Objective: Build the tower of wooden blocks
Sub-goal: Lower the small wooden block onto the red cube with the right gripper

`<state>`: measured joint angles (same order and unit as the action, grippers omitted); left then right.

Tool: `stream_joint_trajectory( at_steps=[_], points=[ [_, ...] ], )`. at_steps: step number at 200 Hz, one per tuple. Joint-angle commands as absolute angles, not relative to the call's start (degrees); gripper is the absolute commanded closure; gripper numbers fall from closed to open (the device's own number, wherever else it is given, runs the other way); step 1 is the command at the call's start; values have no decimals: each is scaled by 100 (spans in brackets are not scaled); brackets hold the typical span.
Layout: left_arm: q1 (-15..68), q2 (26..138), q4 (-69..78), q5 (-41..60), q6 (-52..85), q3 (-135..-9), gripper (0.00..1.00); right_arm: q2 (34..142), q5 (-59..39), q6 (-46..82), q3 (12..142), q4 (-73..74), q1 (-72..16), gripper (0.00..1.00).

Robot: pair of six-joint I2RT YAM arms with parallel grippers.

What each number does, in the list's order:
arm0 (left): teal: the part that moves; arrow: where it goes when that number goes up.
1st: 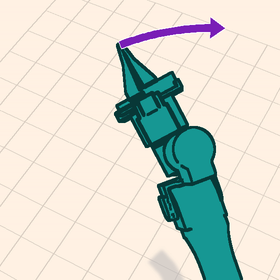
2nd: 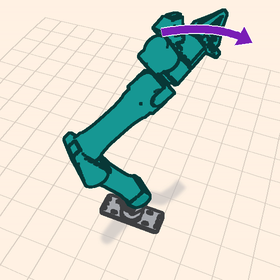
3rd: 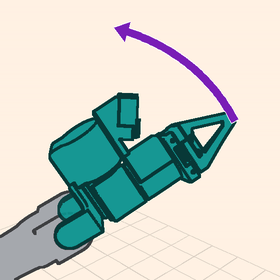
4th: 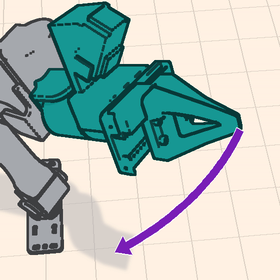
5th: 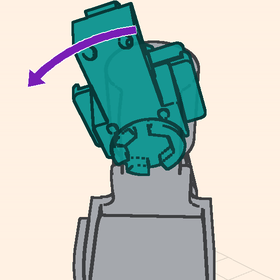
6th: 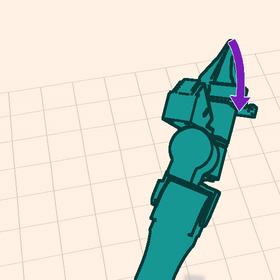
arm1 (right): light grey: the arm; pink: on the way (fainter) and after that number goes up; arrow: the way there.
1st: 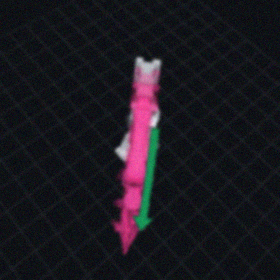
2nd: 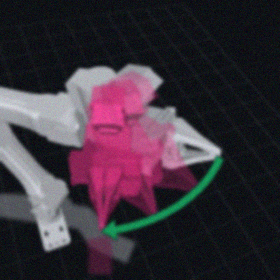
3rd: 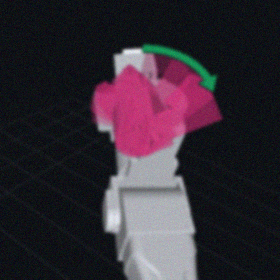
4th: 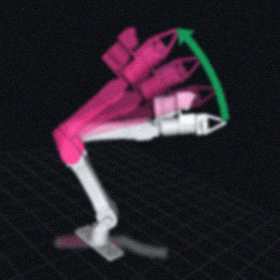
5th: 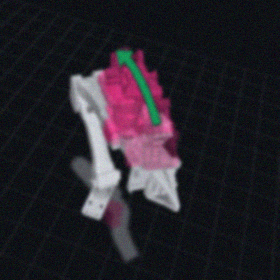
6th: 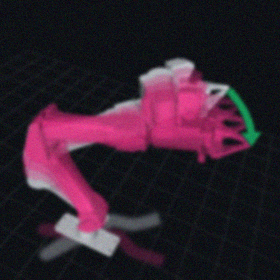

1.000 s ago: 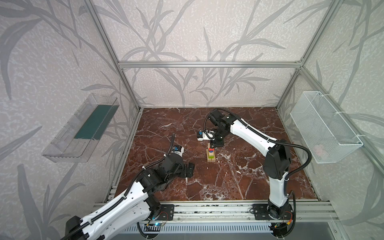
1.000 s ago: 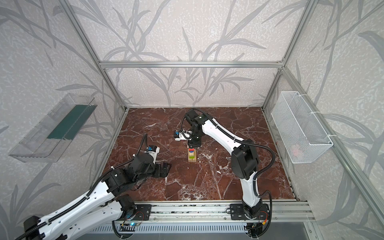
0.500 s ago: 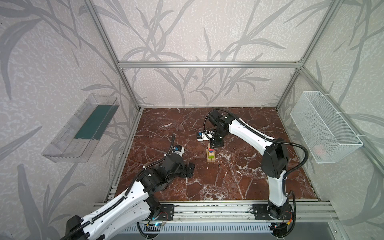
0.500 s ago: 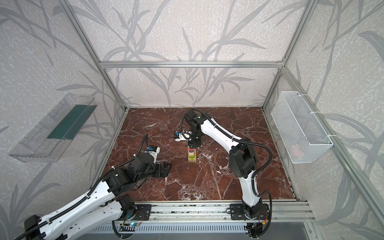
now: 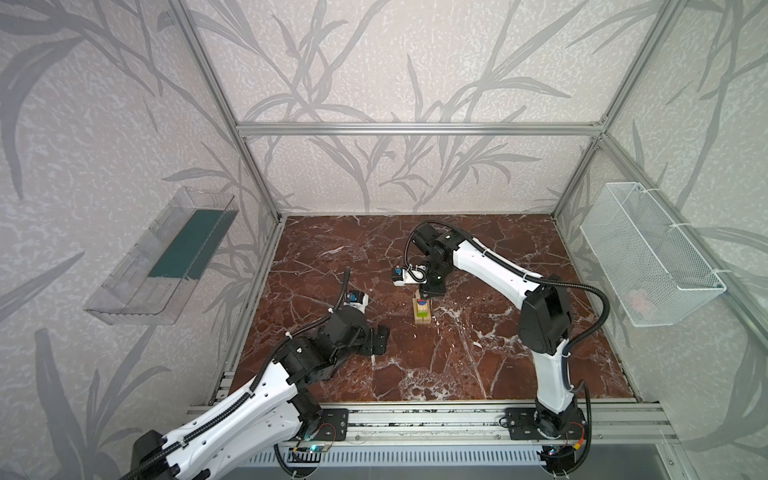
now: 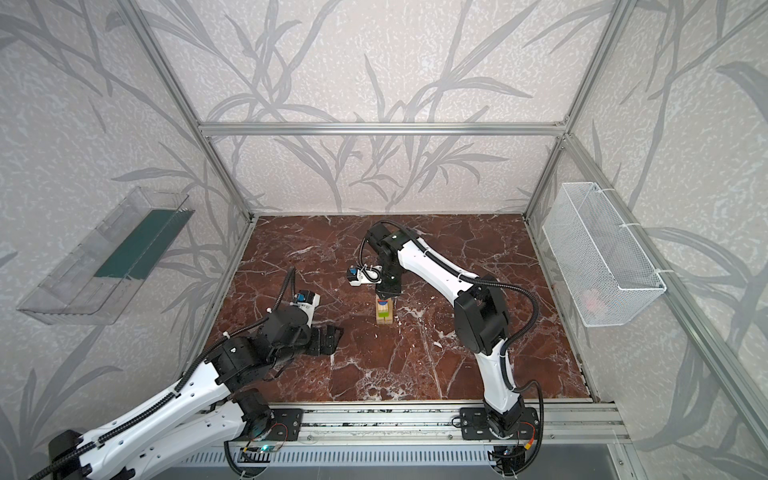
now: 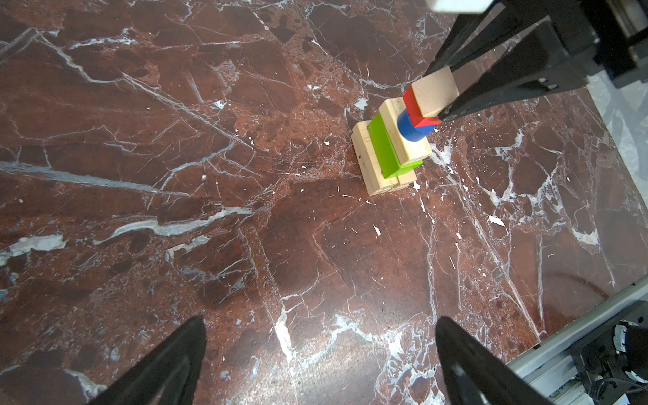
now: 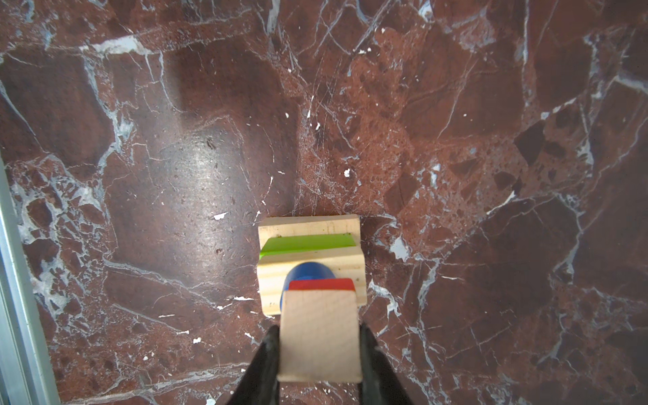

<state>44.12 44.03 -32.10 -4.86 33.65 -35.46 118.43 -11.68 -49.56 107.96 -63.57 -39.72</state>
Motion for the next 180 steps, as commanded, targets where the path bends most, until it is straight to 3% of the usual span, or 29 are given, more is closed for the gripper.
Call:
stream_joint_trajectory(
  at_steps=[1,78,180],
  points=[
    [4380,4386,-3190,-536,3424,-3499,0,11926,-1099,-5238,10962,-6654,-4000,79],
    [4373,4364,-3192,-545,3408,-3485,0,11997,-1049,-5231,11043,-6684,-4003,72],
    [4357,4361,-3187,-529,3404,-3470,0,11943,-1081,-5239,11031,-6662,-4009,53]
  ],
)
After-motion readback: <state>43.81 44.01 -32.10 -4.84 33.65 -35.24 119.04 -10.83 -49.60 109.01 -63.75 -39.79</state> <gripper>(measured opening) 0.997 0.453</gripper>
